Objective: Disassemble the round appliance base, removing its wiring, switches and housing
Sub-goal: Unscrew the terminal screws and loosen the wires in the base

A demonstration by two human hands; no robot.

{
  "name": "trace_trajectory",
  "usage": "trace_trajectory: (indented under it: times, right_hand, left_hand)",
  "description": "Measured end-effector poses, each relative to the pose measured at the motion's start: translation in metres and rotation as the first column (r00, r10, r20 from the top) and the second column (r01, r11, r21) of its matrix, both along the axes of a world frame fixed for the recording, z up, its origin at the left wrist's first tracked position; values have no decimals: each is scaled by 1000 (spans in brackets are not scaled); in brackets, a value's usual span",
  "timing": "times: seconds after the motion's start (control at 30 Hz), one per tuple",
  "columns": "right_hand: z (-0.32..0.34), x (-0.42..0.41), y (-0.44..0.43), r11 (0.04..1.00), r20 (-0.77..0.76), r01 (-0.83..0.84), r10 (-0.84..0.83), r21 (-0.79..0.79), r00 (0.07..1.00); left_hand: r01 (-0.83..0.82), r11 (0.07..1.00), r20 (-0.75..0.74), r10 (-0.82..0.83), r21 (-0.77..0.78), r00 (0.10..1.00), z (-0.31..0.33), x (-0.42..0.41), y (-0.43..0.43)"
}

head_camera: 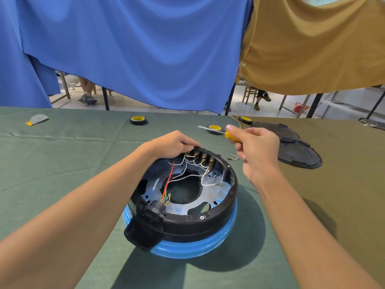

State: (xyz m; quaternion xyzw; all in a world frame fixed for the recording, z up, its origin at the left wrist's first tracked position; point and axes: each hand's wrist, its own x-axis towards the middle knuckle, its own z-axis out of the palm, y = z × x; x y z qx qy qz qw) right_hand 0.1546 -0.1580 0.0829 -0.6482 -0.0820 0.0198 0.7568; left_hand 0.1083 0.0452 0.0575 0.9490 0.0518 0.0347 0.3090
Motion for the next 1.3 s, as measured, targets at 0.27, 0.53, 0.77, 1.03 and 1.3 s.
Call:
trace_trajectory:
  times: [0.27,0.53,0.77,1.03,1.3]
  right_hand:
    - [2,2,2,979,-13,181,-181,95,983]
    - [6,5,6,913,-166,138,-79,385,983]
    - [4,8,32,985,-176,71,-43,157,984]
    - [-21,0,30,988,122,-44,62,-149,991]
    - [-29,7,30,969,246,55,7,-243,969]
  left_hand:
    - [-9,1000,-10,9,25,1000,-4,4,4]
    - [-17,999,9,16,44,1000,-6,4,6]
    - [-33,998,11,33,49,999,-4,3,3]
    - [10,999,-3,-10,-48,1000,1,1,1]
    - [18,999,-24,-19,-47,1000,3,2,1]
